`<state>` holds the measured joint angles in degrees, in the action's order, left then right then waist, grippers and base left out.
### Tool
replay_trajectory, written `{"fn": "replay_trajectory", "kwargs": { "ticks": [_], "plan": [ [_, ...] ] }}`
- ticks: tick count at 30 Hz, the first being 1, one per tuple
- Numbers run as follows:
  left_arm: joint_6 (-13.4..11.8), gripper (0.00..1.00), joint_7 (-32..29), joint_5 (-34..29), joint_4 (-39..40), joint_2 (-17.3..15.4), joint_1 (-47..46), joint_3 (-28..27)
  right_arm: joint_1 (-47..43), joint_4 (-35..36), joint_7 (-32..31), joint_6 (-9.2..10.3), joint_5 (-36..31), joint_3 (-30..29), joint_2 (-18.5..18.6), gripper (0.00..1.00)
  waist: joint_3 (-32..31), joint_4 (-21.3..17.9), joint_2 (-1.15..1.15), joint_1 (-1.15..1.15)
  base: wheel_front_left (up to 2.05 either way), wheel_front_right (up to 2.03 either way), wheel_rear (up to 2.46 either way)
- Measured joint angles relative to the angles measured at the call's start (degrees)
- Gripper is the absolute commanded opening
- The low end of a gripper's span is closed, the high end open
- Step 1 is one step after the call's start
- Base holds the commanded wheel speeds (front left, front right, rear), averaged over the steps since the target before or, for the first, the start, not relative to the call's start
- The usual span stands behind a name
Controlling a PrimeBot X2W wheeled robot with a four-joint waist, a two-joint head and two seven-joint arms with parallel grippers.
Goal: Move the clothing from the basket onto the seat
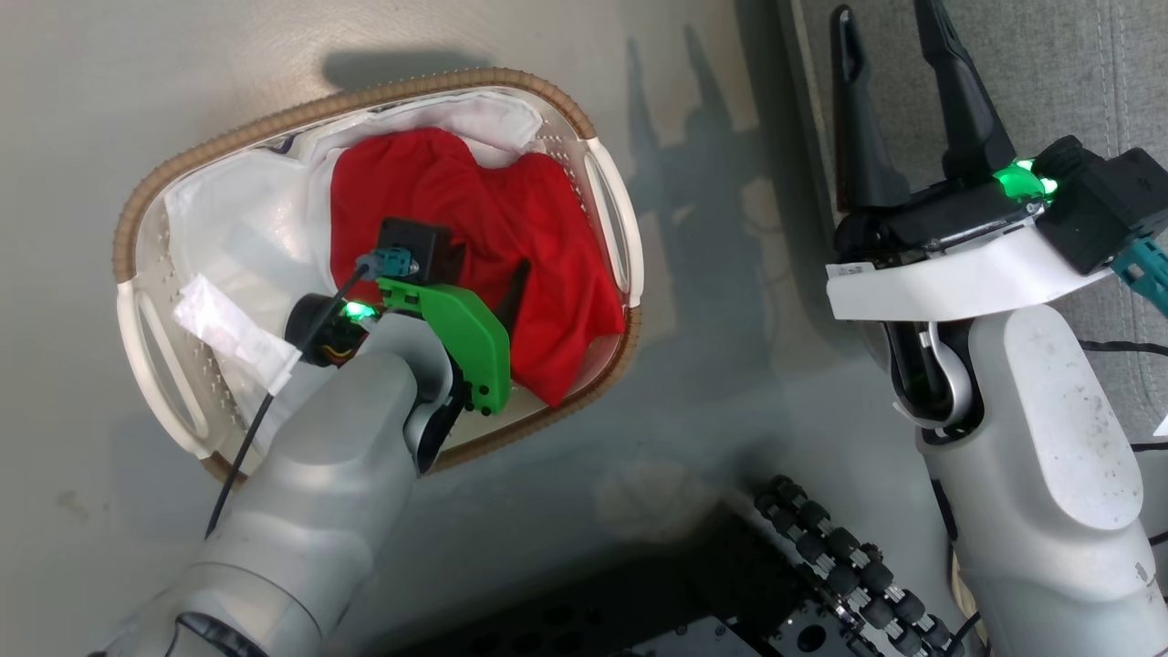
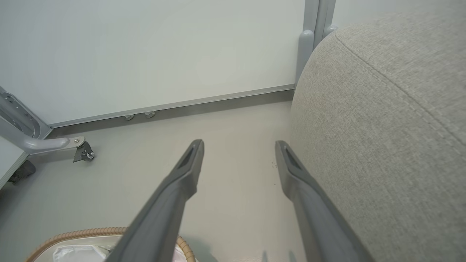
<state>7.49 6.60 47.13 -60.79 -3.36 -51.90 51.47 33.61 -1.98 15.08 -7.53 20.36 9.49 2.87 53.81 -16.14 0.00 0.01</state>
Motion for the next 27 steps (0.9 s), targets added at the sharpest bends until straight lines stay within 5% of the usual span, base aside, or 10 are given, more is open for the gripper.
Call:
{"fn": "replay_trajectory", "kwargs": {
  "ticks": [20,21,22,27],
  "plan": [
    [0.0,1.0,-5.0,3.1,-9.0,0.0,-4.2,8.4,0.8,0.7,0.0,0.0,1.1,0.8,0.0,1.0,1.3,-0.9,0.0,0.0,0.0,0.0,0.0],
    [0.0,0.17,-5.1,3.3,-9.0,0.0,-4.2,8.7,0.8,0.7,0.0,0.0,1.1,0.8,0.0,1.0,1.3,-0.8,0.0,0.0,0.0,0.0,0.0],
    [0.0,0.0,-5.1,3.4,-8.9,0.0,-4.2,9.0,0.8,0.7,0.0,0.0,1.1,0.8,0.0,1.0,1.2,-0.8,0.0,0.0,0.0,0.0,0.0],
    [0.0,0.0,-4.3,5.2,-7.2,0.0,-4.0,10.1,1.0,0.4,0.0,0.0,1.3,0.6,0.0,1.0,0.4,-0.8,0.0,0.0,0.0,0.0,0.0]
  ]
}}
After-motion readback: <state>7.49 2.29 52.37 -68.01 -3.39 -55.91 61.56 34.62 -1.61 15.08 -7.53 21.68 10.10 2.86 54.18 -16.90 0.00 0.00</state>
